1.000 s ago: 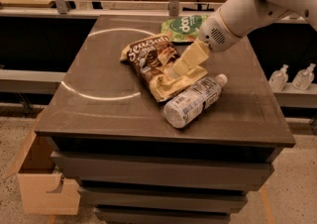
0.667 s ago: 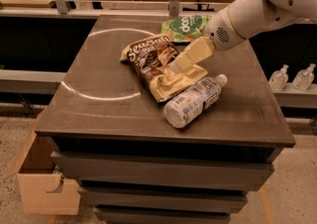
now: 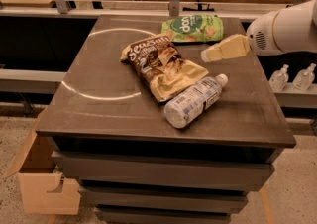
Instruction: Move brown chip bag near blue plastic bottle
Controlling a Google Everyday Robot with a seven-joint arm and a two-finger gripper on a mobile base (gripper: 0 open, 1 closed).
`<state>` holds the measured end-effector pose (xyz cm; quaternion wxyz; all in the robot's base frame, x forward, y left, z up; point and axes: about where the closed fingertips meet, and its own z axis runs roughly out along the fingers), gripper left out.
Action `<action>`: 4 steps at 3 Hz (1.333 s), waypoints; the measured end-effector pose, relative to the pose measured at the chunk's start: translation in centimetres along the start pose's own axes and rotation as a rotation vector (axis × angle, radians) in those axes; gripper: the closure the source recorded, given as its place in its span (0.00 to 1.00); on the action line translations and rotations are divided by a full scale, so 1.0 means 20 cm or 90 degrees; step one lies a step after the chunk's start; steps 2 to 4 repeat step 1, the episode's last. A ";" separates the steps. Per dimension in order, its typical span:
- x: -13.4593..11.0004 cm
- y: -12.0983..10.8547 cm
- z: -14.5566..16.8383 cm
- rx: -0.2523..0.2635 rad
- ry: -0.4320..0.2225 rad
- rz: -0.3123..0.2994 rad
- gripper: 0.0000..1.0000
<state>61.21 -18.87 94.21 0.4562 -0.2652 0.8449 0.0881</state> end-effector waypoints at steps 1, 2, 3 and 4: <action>-0.08 -0.06 0.00 0.034 -0.043 0.010 0.00; -0.08 -0.06 0.00 0.034 -0.043 0.010 0.00; -0.08 -0.06 0.00 0.034 -0.043 0.010 0.00; -0.08 -0.06 0.00 0.034 -0.043 0.010 0.00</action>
Offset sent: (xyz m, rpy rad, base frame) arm 0.0000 0.0000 0.0000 0.0000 0.0000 0.0000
